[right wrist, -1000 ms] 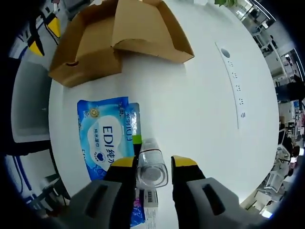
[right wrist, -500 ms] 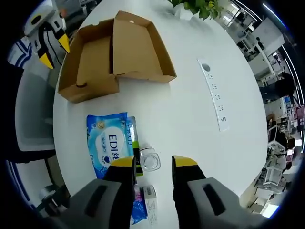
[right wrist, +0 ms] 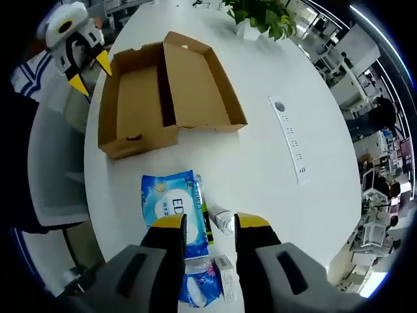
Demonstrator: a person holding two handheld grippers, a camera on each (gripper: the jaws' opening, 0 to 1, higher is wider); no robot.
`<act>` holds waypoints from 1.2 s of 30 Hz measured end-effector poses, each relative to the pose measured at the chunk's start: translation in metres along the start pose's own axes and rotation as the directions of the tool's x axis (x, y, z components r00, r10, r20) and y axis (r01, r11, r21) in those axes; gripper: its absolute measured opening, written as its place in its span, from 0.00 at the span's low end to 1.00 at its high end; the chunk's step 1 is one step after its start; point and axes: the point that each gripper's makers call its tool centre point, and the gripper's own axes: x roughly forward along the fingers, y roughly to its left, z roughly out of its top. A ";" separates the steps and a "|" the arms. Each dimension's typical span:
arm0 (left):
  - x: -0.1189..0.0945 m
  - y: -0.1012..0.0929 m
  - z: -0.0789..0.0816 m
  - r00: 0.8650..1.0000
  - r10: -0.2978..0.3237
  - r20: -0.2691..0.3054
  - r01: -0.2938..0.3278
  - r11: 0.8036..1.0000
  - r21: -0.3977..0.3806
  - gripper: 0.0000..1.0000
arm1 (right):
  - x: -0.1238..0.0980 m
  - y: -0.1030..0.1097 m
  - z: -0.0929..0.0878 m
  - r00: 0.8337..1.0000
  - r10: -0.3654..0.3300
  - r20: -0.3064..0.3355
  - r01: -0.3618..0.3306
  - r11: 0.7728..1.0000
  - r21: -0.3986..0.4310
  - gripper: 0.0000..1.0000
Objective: Operate the shoe box by opening the lid, removing the specified soft item, and placing it in the target area until the item is outside and the box remains undamaged.
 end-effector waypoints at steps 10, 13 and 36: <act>-0.033 0.012 -0.025 1.000 0.020 0.004 -0.020 1.000 -0.003 0.26 | 0.001 0.043 0.030 1.000 0.005 0.015 -0.006 1.000 0.015 0.26; -0.042 0.016 -0.033 1.000 0.026 0.008 -0.026 1.000 -0.006 0.26 | 0.002 0.054 0.038 1.000 0.005 0.016 -0.005 1.000 0.021 0.25; -0.078 0.070 -0.113 0.991 0.123 -0.048 -0.128 0.985 -0.117 0.22 | 0.020 0.133 0.095 0.999 0.036 0.024 -0.037 0.998 0.057 0.21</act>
